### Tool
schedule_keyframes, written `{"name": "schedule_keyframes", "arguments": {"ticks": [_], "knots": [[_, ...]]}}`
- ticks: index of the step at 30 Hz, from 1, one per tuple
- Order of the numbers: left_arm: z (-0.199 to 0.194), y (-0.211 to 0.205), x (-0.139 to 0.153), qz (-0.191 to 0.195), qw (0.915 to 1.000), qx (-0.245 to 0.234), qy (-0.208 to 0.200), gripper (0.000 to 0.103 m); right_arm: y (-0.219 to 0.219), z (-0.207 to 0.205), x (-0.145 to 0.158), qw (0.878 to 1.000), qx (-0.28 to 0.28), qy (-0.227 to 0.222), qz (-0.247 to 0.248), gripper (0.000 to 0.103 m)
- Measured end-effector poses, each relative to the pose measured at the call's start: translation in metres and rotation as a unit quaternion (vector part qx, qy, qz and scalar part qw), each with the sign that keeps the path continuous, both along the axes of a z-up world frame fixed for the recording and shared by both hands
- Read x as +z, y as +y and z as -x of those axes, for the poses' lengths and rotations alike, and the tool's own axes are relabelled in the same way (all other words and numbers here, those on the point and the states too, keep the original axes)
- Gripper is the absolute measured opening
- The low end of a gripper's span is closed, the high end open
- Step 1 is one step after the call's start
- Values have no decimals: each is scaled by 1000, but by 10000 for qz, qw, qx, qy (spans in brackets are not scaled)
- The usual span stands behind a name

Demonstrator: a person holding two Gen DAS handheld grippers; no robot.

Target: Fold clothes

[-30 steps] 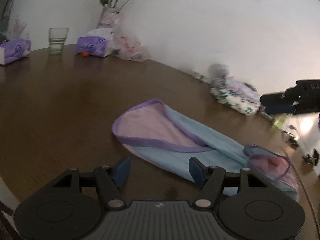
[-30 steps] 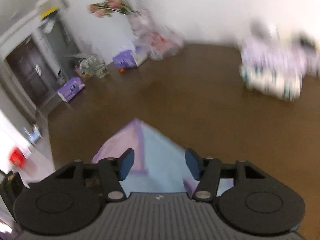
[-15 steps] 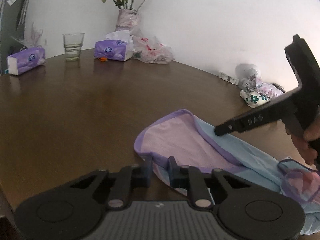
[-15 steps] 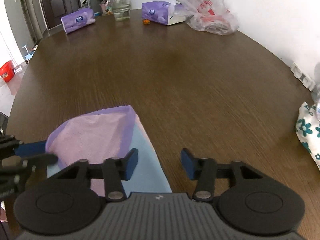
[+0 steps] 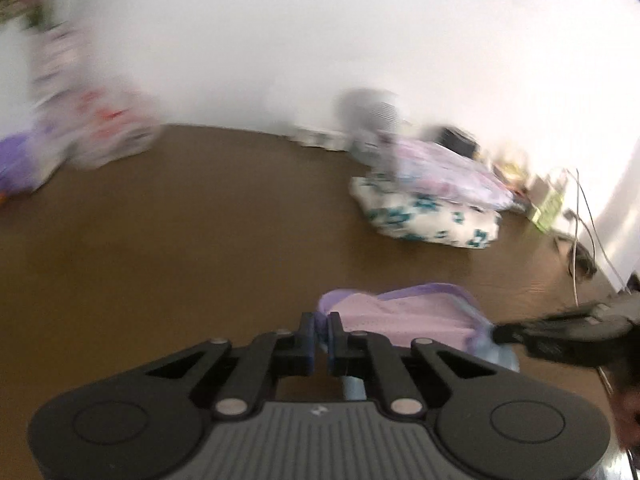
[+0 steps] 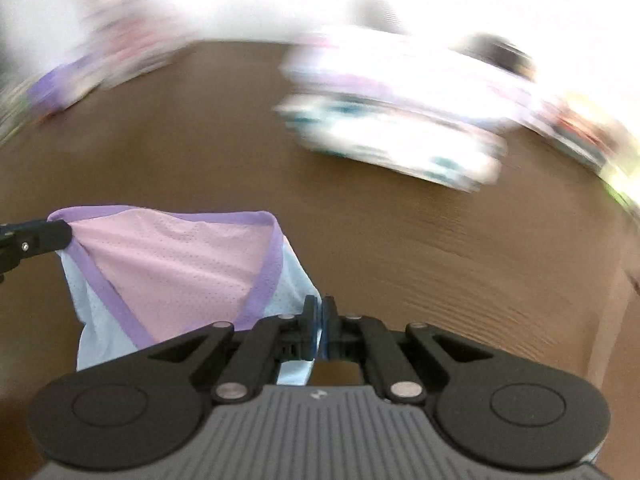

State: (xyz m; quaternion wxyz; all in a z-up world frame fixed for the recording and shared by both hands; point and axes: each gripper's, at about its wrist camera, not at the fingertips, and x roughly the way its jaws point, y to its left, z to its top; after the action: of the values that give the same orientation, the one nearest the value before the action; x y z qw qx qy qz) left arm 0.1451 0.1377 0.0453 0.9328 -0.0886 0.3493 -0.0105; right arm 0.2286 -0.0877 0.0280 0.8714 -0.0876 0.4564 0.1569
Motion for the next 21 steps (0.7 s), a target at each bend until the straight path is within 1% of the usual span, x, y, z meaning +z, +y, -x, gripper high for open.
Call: {"name": "schedule_keyframes", "arguments": {"ticks": [1, 2, 3, 4, 5, 6, 7, 8, 9, 10, 11, 13, 15, 16, 18, 20, 21], "knots": [[-14, -13, -2, -31, 9999, -108, -10, 10, -16, -1, 0, 9997, -235, 19, 12, 2], [-13, -17, -1, 56, 9999, -145, -12, 24, -30, -1, 0, 9990, -435, 46, 6, 2], [-11, -20, 0, 156, 9997, -173, -14, 32, -45, 5, 4, 9984, -563, 19, -68, 3], [-8, -23, 1, 256, 9995, -202, -16, 43, -60, 13, 10, 9977, -657, -34, -174, 5], [-6, -26, 2, 356, 9991, -231, -17, 44, -72, 23, 20, 9971, -691, -146, -294, 6], [-3, -28, 3, 456, 9986, -260, -19, 44, -83, 37, 32, 9962, -686, -276, -462, 10], [10, -32, 7, 574, 9970, -511, -54, 44, -94, 51, 43, 9948, -677, -402, -649, 19], [24, -35, 12, 693, 9945, -785, -93, 46, -103, 67, 53, 9930, -623, -479, -885, 25], [39, -38, 17, 812, 9910, -1059, -131, 48, -110, 84, 62, 9905, -549, -534, -1143, 38], [57, -43, 19, 982, 9850, -1410, -165, 54, -117, 104, 67, 9878, -425, -597, -1377, 50], [76, -48, 15, 1095, 9801, -1644, -171, 60, -123, 123, 69, 9848, -292, -647, -1582, 53], [113, -58, 7, 1303, 9692, -2082, -176, 68, -130, 160, 62, 9773, -87, -695, -1999, 53], [139, -64, -6, 1475, 9625, -2269, -186, 68, -128, 188, 49, 9718, 27, -685, -2258, 53], [151, -67, -13, 1560, 9591, -2356, -191, 68, -126, 201, 40, 9719, 72, -649, -2262, 53], [165, -74, -23, 1631, 9576, -2368, -184, 68, -122, 219, 22, 9754, 131, -563, -2127, 53], [168, -80, -28, 1441, 9625, -2293, -173, 68, -121, 229, 10, 9791, 71, -580, -1950, 53], [169, -83, -30, 1339, 9649, -2252, -167, 68, -121, 233, 4, 9790, 41, -609, -1947, 53]]}}
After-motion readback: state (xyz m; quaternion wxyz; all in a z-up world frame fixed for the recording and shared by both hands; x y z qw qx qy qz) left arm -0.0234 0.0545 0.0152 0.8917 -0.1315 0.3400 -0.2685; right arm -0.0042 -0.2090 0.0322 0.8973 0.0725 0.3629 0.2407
